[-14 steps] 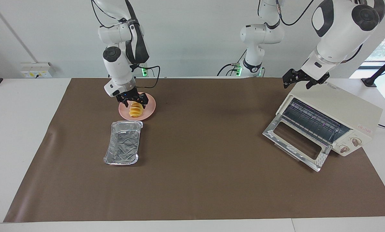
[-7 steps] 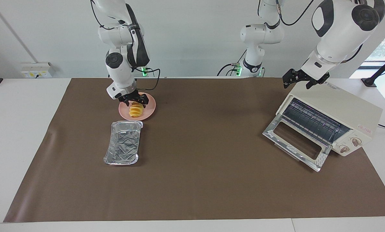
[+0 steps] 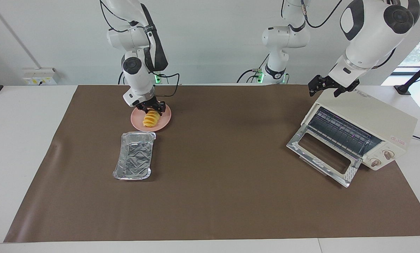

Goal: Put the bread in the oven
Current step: 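Grasp the stack of yellow bread slices with the right gripper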

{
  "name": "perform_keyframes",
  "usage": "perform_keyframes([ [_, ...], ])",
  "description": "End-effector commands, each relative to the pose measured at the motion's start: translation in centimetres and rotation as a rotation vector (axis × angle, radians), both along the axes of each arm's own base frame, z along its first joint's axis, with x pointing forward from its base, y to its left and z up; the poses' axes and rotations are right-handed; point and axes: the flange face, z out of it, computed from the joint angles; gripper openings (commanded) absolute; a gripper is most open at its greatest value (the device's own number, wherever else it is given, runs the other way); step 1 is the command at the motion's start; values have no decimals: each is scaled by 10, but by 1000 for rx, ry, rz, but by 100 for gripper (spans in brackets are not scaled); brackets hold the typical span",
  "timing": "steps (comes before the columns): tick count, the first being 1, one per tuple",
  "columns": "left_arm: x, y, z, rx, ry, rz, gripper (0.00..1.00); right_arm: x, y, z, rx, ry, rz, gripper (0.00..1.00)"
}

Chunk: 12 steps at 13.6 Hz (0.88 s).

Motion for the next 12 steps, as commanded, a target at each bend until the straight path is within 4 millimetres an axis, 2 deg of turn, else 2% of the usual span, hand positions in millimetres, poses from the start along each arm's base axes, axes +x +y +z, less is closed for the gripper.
perform_keyframes([
  [1,-3,3,3,2,-17,-4,100,-7,7,4,14,-9,-9,0],
  [2,-3,3,3,2,-17,-4,100,-5,9,5,15,-8,-7,0],
  [4,-3,3,3,2,-17,-4,100,4,13,19,18,-3,-8,0],
  [6,-3,3,3,2,-17,-4,100,17,20,56,22,30,-5,0],
  [8,-3,3,3,2,-17,-4,100,41,21,103,36,25,0,0],
  [9,-3,2,3,2,-17,-6,100,59,16,129,32,14,2,0],
  [10,-3,3,3,2,-17,-4,100,83,3,145,43,14,11,0],
  [11,-3,3,3,2,-17,-4,100,104,-16,157,58,-18,53,0],
  [12,-3,3,3,2,-17,-4,100,119,-34,156,70,-36,99,0],
])
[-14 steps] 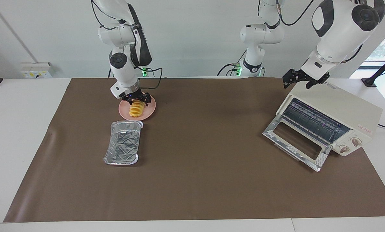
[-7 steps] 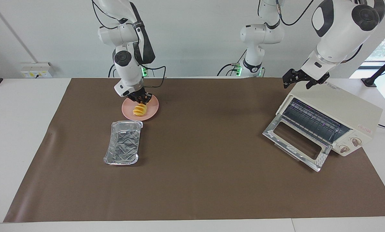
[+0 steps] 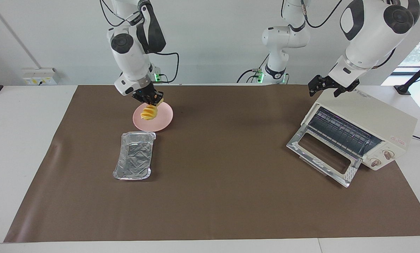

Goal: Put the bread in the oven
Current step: 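Carry the bread into the foil tray and release with the right gripper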

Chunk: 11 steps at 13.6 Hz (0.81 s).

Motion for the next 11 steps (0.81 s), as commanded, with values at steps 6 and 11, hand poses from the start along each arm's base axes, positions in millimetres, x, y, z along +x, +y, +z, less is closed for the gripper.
perform_keyframes([
  [6,-3,3,3,2,-17,-4,100,114,-57,-40,1,-91,138,0],
  [11,-3,3,3,2,-17,-4,100,143,-35,-59,-18,-128,187,0],
])
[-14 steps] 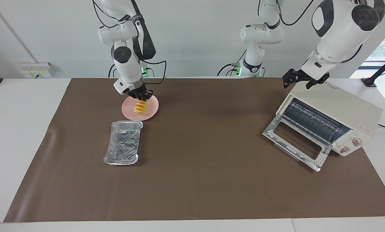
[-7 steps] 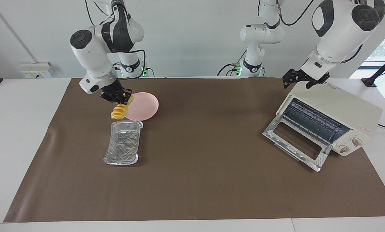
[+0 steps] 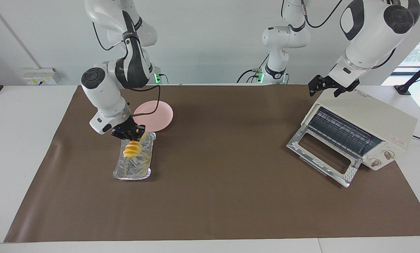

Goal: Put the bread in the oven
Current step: 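Carry the bread into the foil tray and release with the right gripper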

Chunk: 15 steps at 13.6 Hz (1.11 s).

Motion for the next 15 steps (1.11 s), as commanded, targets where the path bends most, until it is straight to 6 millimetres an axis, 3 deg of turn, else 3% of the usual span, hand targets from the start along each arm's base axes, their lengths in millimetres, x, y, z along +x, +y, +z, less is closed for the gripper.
perform_keyframes([
  [1,-3,3,3,2,-17,-4,100,18,1,-9,-26,-21,29,0],
  [5,-3,3,3,2,-17,-4,100,13,1,-47,-28,-23,66,0],
  [9,-3,3,3,2,-17,-4,100,3,12,-65,-30,-2,84,2],
  [10,-3,3,3,2,-17,-4,100,1,13,-70,-31,-7,88,29],
  [11,-3,3,3,2,-17,-4,100,2,11,-70,-38,-9,92,74],
  [12,-3,3,3,2,-17,-4,100,4,10,-66,-51,-11,103,100],
  [15,-3,3,3,2,-17,-4,100,16,2,-42,-105,-10,141,100],
])
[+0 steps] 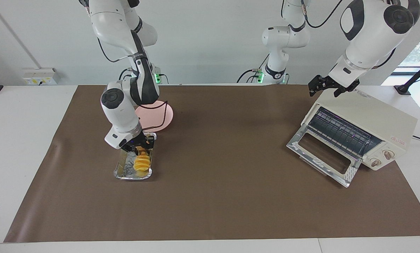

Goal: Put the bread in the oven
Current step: 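Carry the bread into the foil tray and release with the right gripper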

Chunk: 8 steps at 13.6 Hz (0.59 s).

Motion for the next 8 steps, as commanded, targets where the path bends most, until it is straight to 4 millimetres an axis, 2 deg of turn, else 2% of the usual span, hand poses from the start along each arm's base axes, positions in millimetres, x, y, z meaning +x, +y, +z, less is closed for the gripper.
perform_keyframes([
  [1,-3,3,3,2,-17,-4,100,11,-15,30,-33,5,42,100],
  [2,-3,3,3,2,-17,-4,100,15,-32,33,-34,-1,69,100],
  [3,-3,2,3,2,-17,-6,100,15,-51,29,-34,1,71,100],
  [4,-3,3,4,2,-18,-4,100,13,-63,26,-36,6,73,100],
  [8,-3,3,3,2,-17,-4,100,2,-94,-2,-27,-20,26,100],
])
